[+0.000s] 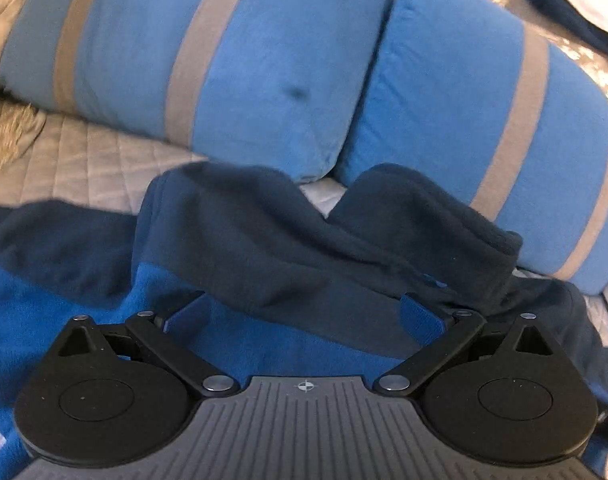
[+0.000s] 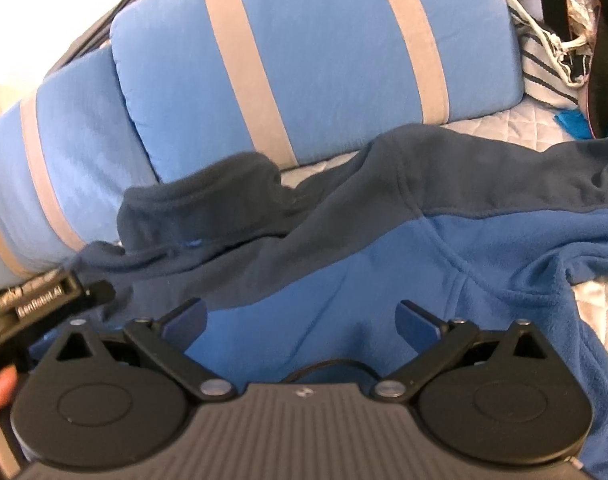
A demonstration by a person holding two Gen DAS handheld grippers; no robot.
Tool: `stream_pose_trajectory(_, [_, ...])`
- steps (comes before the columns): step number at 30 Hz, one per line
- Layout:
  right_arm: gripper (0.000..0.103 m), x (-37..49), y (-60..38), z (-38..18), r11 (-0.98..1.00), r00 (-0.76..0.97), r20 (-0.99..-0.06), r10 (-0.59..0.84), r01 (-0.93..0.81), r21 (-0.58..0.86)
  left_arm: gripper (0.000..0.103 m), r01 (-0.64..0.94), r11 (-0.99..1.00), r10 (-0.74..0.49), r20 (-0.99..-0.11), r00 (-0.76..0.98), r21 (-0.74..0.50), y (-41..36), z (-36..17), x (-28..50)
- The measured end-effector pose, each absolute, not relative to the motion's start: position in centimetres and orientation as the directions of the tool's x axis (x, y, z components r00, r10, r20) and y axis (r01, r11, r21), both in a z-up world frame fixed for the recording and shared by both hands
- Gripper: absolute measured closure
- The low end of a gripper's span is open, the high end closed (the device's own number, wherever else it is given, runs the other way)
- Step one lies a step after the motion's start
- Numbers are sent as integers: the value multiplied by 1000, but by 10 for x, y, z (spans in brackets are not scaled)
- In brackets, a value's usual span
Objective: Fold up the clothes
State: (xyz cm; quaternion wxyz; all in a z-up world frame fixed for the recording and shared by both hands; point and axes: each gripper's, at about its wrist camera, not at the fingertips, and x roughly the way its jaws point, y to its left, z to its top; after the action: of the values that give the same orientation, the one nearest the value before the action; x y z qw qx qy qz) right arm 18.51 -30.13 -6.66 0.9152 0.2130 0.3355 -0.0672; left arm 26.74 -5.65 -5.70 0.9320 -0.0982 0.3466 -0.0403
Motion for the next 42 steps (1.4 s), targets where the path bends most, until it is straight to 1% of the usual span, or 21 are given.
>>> stream_pose_trajectory(2, [1,180,-304,-59,890,792,-610,13,270,369,0,24,978,-151,-625,766,-207,-60,-55,267])
stream_pose_trajectory(5, [1,172,-307,-41,880,824,-567,-19,283,382,0,28,977,-156,-629,762,-209,-62,-56,267])
stream_pose_trajectory(7, [1,171,-307,-29,875,820,-573,-1,278,396,0,26,977,-158,-631,759,-214,-62,-56,268])
stream_pose_trajectory(9, [1,183,-300,-17,892,791,-606,85,211,400,0,21,975,-159,-630,760,-221,-63,-54,269])
stream_pose_trajectory(10, [1,191,-296,-10,906,780,-616,111,175,385,0,15,974,-158,-628,762,-226,-62,-53,269])
stream_pose_trajectory(12, [1,210,-286,3,944,779,-618,106,118,310,0,4,972,-154,-624,766,-235,-59,-52,269])
stream_pose_trajectory(14, [1,235,-281,13,974,790,-609,67,81,213,0,-6,972,-146,-617,773,-237,-57,-50,268])
stream_pose_trajectory(16, [1,265,-281,15,986,786,-618,13,93,139,0,-9,972,-142,-615,776,-235,-56,-50,268])
stream_pose_trajectory(19, [1,313,-290,7,986,749,-662,-28,128,104,0,-17,971,-135,-606,784,-238,-54,-49,269])
stream_pose_trajectory(23, [1,364,-294,-15,987,722,-691,-42,139,85,0,-22,973,-124,-602,789,-230,-52,-49,270])
stream_pose_trajectory(27, [0,388,-301,-51,971,659,-747,-81,222,91,0,-12,968,-147,-603,784,-252,-49,-50,270])
stream_pose_trajectory(31, [0,375,-301,-77,949,604,-786,-133,306,75,0,-7,966,-152,-590,793,-258,-49,-50,268])
stream_pose_trajectory(36, [1,333,-291,-89,939,587,-785,-199,344,20,0,33,971,-166,-570,805,-236,-54,-50,264])
stream_pose_trajectory(42, [1,286,-291,-107,921,575,-779,-249,389,-6,0,77,973,-181,-518,836,-216,-50,-44,256])
